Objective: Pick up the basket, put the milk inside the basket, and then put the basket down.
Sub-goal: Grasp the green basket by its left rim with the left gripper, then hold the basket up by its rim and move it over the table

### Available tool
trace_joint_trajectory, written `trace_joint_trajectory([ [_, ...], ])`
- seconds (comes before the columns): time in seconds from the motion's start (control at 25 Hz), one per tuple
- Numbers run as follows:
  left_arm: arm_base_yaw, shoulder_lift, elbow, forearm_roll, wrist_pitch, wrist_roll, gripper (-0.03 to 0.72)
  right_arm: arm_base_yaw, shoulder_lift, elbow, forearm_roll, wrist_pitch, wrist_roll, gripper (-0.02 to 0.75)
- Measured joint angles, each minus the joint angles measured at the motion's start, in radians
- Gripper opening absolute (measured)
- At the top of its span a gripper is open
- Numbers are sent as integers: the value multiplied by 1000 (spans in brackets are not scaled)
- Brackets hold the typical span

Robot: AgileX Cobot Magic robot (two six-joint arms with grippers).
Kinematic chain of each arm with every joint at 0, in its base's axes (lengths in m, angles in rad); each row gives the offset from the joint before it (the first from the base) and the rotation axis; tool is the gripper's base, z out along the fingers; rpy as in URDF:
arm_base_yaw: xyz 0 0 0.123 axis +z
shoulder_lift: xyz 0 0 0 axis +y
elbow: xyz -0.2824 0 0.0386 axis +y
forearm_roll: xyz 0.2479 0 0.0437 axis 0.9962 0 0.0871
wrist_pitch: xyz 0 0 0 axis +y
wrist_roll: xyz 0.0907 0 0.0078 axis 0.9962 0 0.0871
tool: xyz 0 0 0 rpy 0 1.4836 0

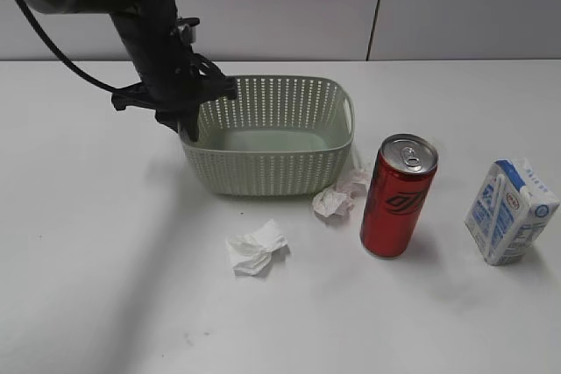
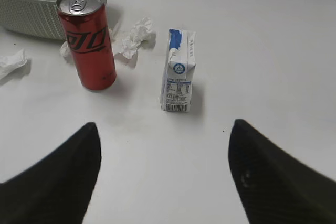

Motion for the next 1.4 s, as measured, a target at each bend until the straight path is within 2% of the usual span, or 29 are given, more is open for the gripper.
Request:
trace_joint_trajectory([
  [0.28, 14, -91, 1, 8, 45, -57, -1, 0, 0, 0, -1, 0, 1, 591],
  [0.68, 26, -259, 1, 20, 252, -62, -1, 0, 0, 0, -2, 0, 1, 591],
  [0.84, 22, -342, 41, 16, 262, -63, -1, 0, 0, 0, -4, 0, 1, 591],
  [1.04, 18, -513, 243, -1, 208, -96, -1, 0, 0, 0, -4, 0, 1, 591],
  [1.12, 14, -594, 363, 4, 156, -112, -1, 0, 0, 0, -5, 0, 1, 591],
  [1.28, -25, -729, 603, 68, 31, -117, -1, 0, 0, 0, -6, 0, 1, 591],
  [1.4, -47, -788, 739, 81, -27, -145, -1, 0, 0, 0, -6, 0, 1, 591],
])
